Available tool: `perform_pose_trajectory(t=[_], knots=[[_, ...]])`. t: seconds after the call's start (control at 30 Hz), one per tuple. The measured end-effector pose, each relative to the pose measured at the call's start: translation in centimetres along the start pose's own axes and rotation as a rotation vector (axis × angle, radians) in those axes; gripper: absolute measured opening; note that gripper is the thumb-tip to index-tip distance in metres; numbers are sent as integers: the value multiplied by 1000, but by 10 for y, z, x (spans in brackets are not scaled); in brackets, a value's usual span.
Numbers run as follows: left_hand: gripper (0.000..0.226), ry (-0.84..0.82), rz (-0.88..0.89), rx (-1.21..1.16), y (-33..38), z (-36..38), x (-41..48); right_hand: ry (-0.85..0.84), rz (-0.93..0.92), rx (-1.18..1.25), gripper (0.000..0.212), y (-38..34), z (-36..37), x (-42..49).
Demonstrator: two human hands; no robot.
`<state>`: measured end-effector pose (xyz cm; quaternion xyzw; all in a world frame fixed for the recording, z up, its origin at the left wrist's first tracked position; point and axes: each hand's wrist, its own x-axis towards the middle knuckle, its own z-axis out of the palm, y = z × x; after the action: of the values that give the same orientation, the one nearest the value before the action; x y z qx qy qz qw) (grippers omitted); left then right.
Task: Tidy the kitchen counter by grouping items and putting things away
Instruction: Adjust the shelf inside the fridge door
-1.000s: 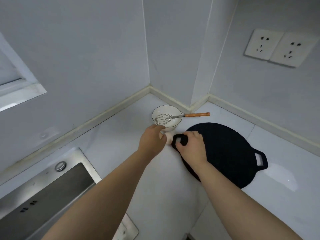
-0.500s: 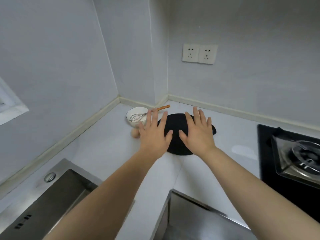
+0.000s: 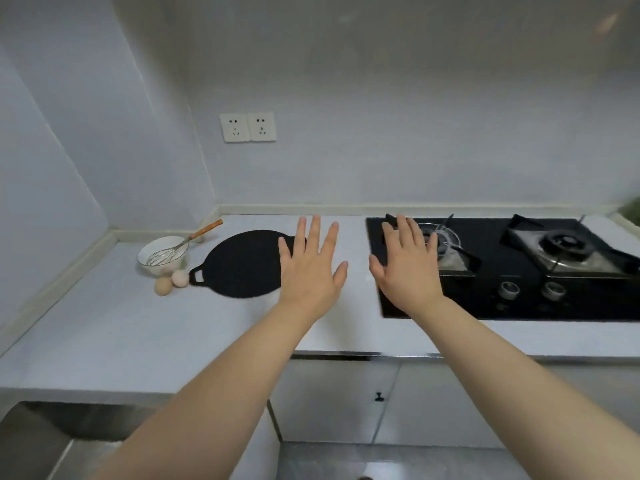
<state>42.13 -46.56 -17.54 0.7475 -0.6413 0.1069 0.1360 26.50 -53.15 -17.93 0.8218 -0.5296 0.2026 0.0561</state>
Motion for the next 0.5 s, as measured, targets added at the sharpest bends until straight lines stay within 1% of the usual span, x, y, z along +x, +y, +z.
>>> perform_pose_trajectory(t=[0.13,0.27,0.33,0.5], knots=[[65,10,113,-61,54,-1,14,35,85,-74,63,53,-27,-14],[64,23,237,-149,124,7,40,78,205,-130,61,122,-51,-22],[64,39,287,-171,154,13,54,92,253,-153,61,153,-58,-25],[65,14,424,-181,237,24,89,104,379,-239,60,233,-76,-29]])
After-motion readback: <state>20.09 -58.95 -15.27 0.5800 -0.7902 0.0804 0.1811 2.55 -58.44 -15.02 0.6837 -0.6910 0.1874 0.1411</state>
